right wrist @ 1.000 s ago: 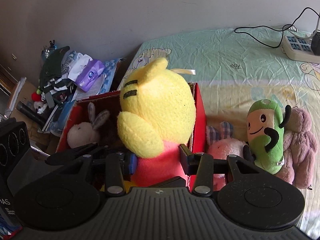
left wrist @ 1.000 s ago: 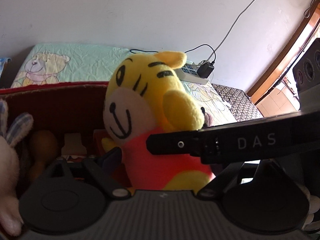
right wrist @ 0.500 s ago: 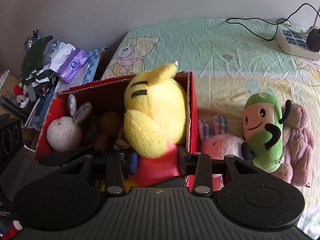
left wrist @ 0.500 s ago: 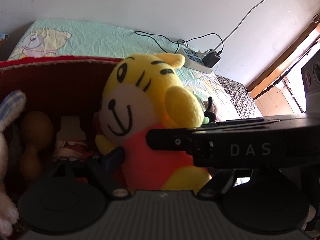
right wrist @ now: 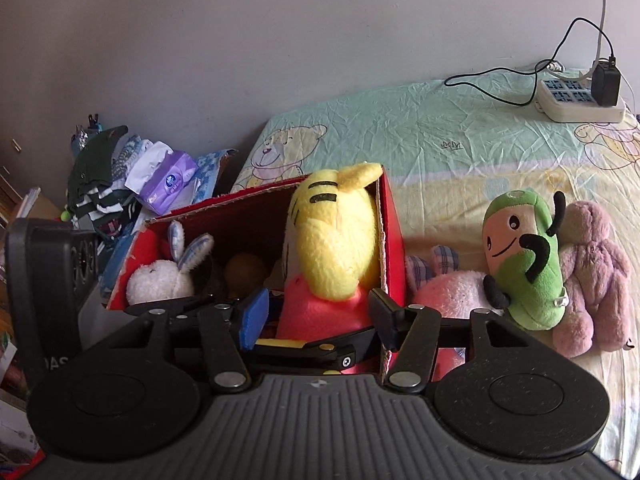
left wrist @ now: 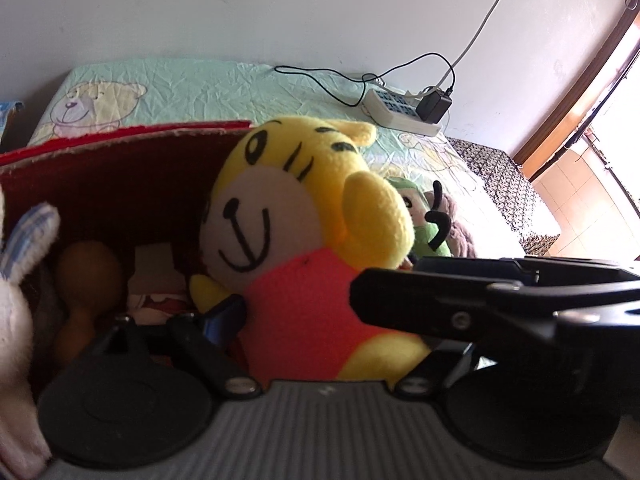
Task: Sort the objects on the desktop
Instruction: 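Lower the yellow tiger into the red box and open both grippers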
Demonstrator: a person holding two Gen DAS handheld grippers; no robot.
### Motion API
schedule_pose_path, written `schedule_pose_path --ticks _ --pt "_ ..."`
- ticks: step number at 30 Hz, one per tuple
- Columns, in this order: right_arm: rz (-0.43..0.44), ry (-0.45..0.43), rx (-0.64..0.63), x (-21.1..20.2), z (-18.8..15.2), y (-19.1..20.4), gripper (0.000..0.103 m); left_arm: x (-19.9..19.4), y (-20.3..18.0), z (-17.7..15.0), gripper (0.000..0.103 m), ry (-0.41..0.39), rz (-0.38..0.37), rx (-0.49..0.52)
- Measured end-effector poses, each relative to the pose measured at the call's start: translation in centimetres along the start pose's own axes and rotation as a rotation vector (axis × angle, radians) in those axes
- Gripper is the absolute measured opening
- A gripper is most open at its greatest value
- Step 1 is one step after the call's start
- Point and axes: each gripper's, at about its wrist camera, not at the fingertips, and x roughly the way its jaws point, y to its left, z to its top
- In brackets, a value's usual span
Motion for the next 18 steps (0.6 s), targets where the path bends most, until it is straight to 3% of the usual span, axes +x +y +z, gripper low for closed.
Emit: schedule_pose_path --ticks 4,7,18 --pt "0.056 -0.071 0.071 -1.6 -1.0 -1.1 0.058 -0.9 -0.4 -0.2 0.09 -0.024 0.014 0.014" --pt "0.075 -0.103 0.103 -2.3 -1.7 -1.8 0.053 -1.8 -1.2 -0.4 0.094 -0.058 0.069 0.056" --pt "-0.037 -0.266 0.088 -5.1 -4.3 -4.2 0.053 -5.0 -4.3 -1.5 0.095 -0.143 0.206 0.125"
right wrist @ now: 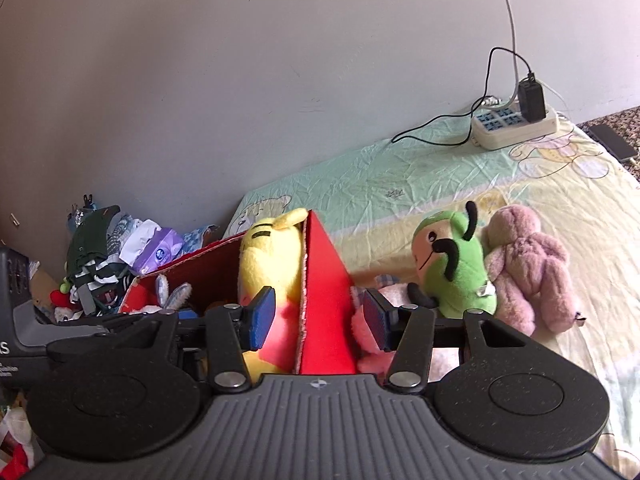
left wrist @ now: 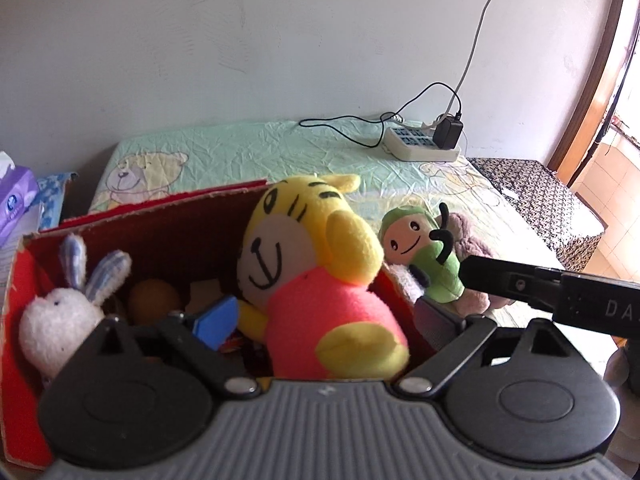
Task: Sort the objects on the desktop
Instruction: 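Lower the yellow tiger into the red box and open both grippers, then move both grippers to the pink teddy bear beside the green caterpillar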
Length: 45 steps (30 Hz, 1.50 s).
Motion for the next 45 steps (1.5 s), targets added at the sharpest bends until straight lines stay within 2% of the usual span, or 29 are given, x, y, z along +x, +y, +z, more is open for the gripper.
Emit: schedule_pose_path --ticks 5,10,19,25,30,32,35,40,45 --pt "-0.019 -0.012 0.013 -1.3 0.0 -2.6 0.053 -0.6 -3.1 0.6 0.1 -0.024 0.012 0.025" --pt "-0.023 0.022 0.027 -2.3 -0.2 -5.5 0.053 -0.9 -6.7 1.1 0.1 -0.049 0.006 0.045" --pt "-0.027 0.102 0.07 -2.9 -1.1 -11.3 0.053 0.9 -12.0 0.3 0.1 -0.029 -0.048 0.024" --pt "-0.03 0.153 0.131 -1.9 -1.7 -16.1 0.052 4.2 -15.0 -0.7 0.1 0.01 -0.075 0.004" --pt "0.013 0.173 0.207 -0.7 -1.5 -20.2 0.045 8.4 -17.2 -1.5 0.1 0.08 -0.075 -0.006" --pt "0.043 0.185 0.218 -0.1 -1.3 -21.5 0.038 9.9 -17.8 -1.9 0.099 0.094 -0.073 -0.006" --pt "0.076 0.191 0.215 0.8 -0.9 -23.0 0.031 12.2 -18.2 -2.3 0.093 0.115 -0.06 -0.029" --pt "0.105 0.218 0.213 2.8 -0.4 -24.7 0.03 15.8 -17.8 -2.6 0.079 0.177 -0.036 -0.096" --pt "0.152 0.233 0.19 4.7 0.3 -25.3 0.031 17.8 -17.7 -2.8 0.081 0.202 -0.04 -0.136"
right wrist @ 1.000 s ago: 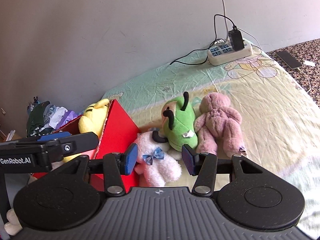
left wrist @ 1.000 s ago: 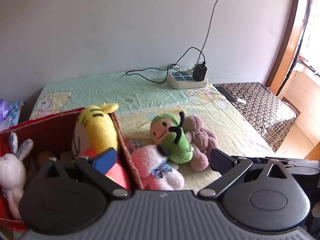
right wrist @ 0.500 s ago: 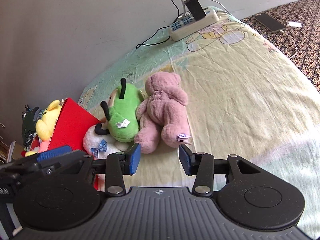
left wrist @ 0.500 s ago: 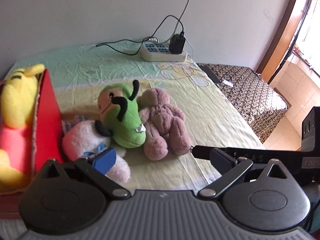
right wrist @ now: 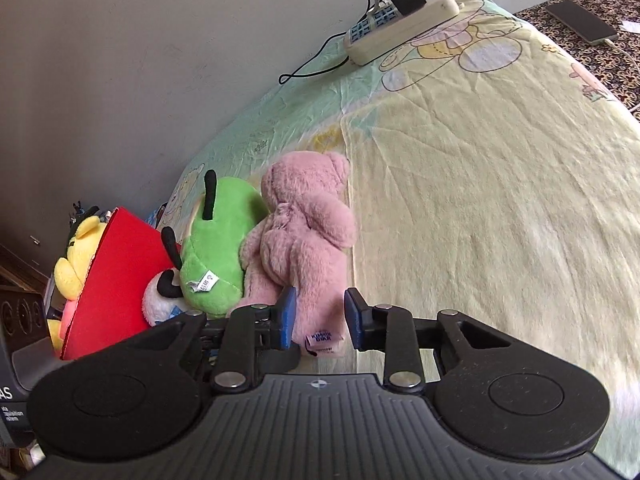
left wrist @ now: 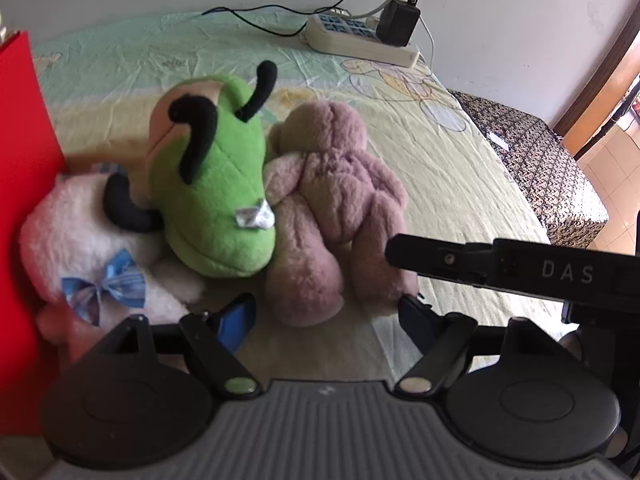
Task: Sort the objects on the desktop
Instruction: 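Move both grippers to the pink teddy bear beside the green caterpillar, then squeeze the pink teddy bear between both grippers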
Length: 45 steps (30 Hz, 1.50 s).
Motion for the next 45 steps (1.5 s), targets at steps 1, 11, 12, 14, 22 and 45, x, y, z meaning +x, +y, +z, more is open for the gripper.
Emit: schedule_pose_path --ticks 1,11,12,14,22,45 --pt "0.006 0.005 -0.005 0.3 0.2 0.0 0.031 0.0 -0.1 0.0 0.081 -0.006 0.0 -0.001" --pt "0.022 0.049 -0.007 2.5 1.4 -0.3 0.034 0.8 -0.7 0.8 0.092 -0.026 0.026 0.018" --pt "0.023 0.05 -0.01 2.6 1.5 -0.3 0.034 0.9 -0.8 0.8 0.092 -0.028 0.026 0.029" --pt "0.02 0.057 -0.037 2.6 1.6 -0.2 0.03 0.9 -1.0 0.9 0.082 -0.024 0.001 0.047" --pt "0.006 0.073 -0.096 1.9 1.6 0.3 0.029 0.3 -2.7 0.3 0.066 -0.011 -0.029 0.109" --pt "-0.017 0.129 -0.087 -4.9 -3.1 -0.2 0.045 -5.6 -3.7 -7.6 0.063 0.068 -0.157 0.183"
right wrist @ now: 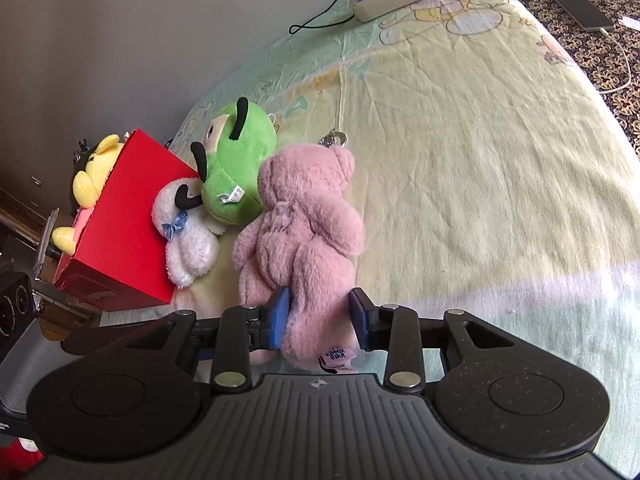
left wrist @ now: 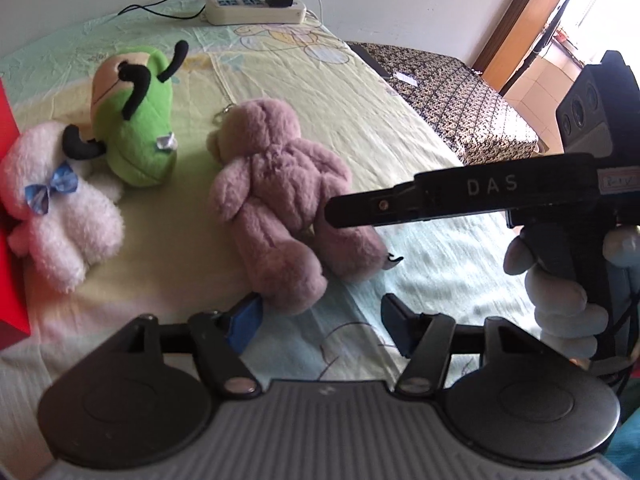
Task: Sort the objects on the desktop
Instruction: 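Squeeze the pink teddy bear between both grippers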
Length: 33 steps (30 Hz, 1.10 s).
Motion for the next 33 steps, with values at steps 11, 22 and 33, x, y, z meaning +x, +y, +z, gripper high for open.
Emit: schedule_pose_path --ticks 11,22,33 --pt "0.052 -0.083 0.132 0.2 2.2 -2.5 0.066 0.5 2.3 3.5 0.073 -0.117 -0.027 -0.111" --pt "0.15 -0.044 0.135 3.7 2.5 -2.1 0.056 3.7 4.3 3.7 0.07 -0.079 0.027 -0.157" --pt "0.129 -0.019 0.151 2.2 1.7 -1.5 0.043 3.2 3.2 3.3 0.061 -0.048 -0.056 -0.122"
